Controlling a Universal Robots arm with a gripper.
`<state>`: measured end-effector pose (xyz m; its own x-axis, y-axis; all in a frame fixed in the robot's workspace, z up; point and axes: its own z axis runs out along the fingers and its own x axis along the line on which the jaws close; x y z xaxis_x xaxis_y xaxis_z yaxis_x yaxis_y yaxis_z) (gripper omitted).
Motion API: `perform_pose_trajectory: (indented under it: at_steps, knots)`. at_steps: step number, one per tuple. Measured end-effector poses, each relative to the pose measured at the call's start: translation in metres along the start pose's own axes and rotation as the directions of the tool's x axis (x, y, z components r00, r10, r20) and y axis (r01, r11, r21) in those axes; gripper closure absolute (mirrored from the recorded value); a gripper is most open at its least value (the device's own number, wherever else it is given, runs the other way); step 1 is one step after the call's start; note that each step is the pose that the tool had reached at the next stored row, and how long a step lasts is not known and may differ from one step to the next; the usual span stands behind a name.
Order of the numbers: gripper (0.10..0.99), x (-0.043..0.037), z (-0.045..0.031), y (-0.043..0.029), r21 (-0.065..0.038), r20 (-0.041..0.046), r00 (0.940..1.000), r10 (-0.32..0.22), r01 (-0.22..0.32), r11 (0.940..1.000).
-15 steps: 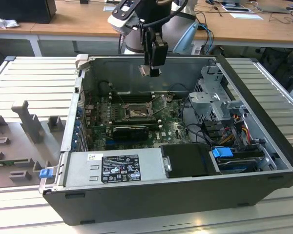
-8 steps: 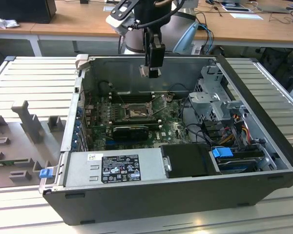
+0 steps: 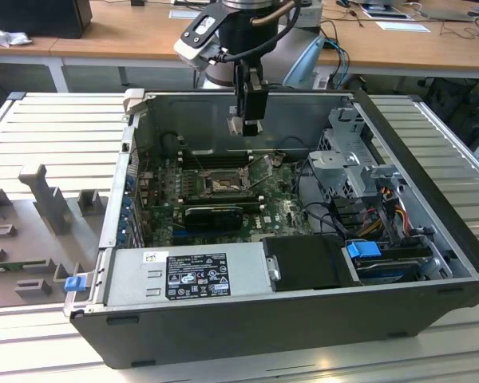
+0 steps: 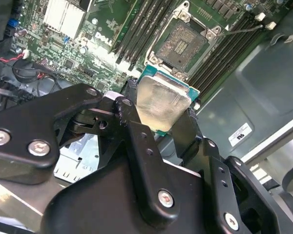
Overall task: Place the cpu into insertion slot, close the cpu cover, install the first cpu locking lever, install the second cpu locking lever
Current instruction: 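Place the cpu into insertion slot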
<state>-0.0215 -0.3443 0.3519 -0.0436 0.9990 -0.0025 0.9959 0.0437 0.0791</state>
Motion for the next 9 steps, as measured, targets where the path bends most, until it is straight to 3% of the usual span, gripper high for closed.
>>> perform_pose_trajectory:
  at_steps: [5,9]
  knots:
    - [0.557,0.0000,0.0105,-0.0014,-0.002,0.0003,1.0000,0.000,0.000,1.0000]
    - [0.557,0.0002,0.0183,-0.0051,-0.010,0.0016,0.9999,0.013,-0.013,0.9999]
